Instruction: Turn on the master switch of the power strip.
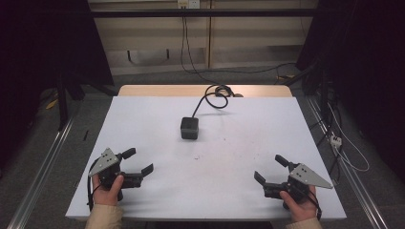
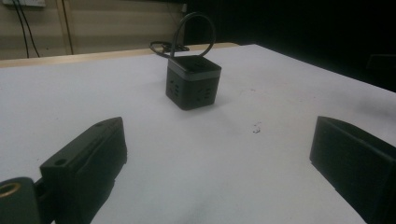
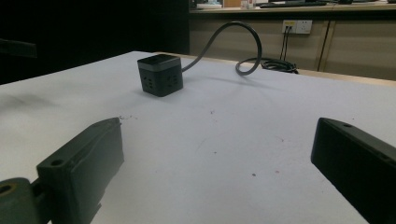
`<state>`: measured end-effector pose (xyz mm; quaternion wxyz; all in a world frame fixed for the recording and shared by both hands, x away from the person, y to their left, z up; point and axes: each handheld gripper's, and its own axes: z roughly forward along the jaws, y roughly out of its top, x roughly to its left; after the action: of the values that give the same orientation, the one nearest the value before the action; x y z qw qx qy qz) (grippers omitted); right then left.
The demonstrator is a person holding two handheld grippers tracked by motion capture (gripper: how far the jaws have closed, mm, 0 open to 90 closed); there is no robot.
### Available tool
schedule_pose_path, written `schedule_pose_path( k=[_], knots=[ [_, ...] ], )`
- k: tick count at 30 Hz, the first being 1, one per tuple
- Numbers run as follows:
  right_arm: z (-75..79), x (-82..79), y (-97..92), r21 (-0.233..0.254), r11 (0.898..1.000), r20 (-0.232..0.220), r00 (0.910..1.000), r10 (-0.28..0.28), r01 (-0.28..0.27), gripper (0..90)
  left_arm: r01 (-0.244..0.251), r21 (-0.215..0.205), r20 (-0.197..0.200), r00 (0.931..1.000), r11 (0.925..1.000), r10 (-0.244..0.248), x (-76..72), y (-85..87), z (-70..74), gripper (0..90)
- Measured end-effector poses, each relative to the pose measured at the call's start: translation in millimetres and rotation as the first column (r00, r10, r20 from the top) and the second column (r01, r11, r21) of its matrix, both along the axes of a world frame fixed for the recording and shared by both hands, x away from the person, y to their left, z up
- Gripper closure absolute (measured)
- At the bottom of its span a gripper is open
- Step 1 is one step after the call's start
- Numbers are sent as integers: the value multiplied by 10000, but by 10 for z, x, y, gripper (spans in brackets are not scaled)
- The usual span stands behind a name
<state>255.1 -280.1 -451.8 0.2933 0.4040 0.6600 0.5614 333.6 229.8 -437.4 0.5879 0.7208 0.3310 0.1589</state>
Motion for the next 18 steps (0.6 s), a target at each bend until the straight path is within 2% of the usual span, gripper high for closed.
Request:
schedule_pose_path(
  k=[6,18],
  knots=[
    [4,-2,9,-63,10000,38,10000,10,-9,20,-90,-53,97,9999,9999,91,-8,-33,13,35],
    [26,-11,24,-127,9999,102,9999,50,-49,22,193,-291,75,9998,9994,-191,40,-169,25,35]
  ],
)
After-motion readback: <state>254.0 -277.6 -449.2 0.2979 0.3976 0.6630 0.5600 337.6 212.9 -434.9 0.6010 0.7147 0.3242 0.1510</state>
